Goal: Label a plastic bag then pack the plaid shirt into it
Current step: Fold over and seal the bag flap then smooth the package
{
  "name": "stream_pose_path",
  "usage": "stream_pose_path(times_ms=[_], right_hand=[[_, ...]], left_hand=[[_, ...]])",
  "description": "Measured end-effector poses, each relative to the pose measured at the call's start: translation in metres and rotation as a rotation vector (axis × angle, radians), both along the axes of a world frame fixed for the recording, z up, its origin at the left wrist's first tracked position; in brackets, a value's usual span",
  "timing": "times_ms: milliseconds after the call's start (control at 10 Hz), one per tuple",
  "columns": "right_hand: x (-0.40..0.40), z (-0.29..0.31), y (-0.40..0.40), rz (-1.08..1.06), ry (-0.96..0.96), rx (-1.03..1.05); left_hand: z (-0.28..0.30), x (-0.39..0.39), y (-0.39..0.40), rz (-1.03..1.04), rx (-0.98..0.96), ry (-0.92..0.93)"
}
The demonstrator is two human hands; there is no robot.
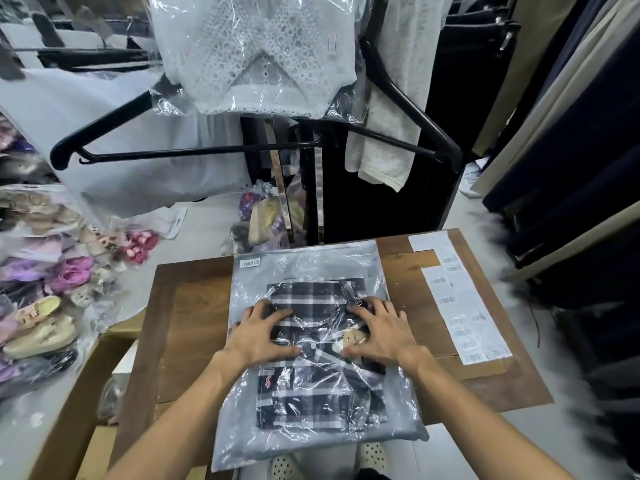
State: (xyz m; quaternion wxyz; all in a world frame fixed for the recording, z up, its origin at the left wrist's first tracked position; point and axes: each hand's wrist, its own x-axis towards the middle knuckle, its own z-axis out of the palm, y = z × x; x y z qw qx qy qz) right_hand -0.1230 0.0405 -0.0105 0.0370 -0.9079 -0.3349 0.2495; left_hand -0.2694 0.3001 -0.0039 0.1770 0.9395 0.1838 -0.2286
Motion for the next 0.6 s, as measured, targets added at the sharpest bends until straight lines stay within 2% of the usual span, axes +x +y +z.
stream_pose_path(times_ms=[300, 500, 600], right_hand=[[0.008, 0.004, 0.000, -0.009, 0.074, 0.018], [0.030, 0.038, 0.026, -0.027, 0.286, -0.216], [0.039, 0.057, 0.057, -0.236, 0.458, -0.044]], left_hand=[[0.006, 0.006, 0.001, -0.010, -0.011, 0.070], [0.029, 0.035, 0.001, -0.049, -0.002, 0.321], [0.058, 0.060, -0.007, 0.073, -0.094, 0.191]])
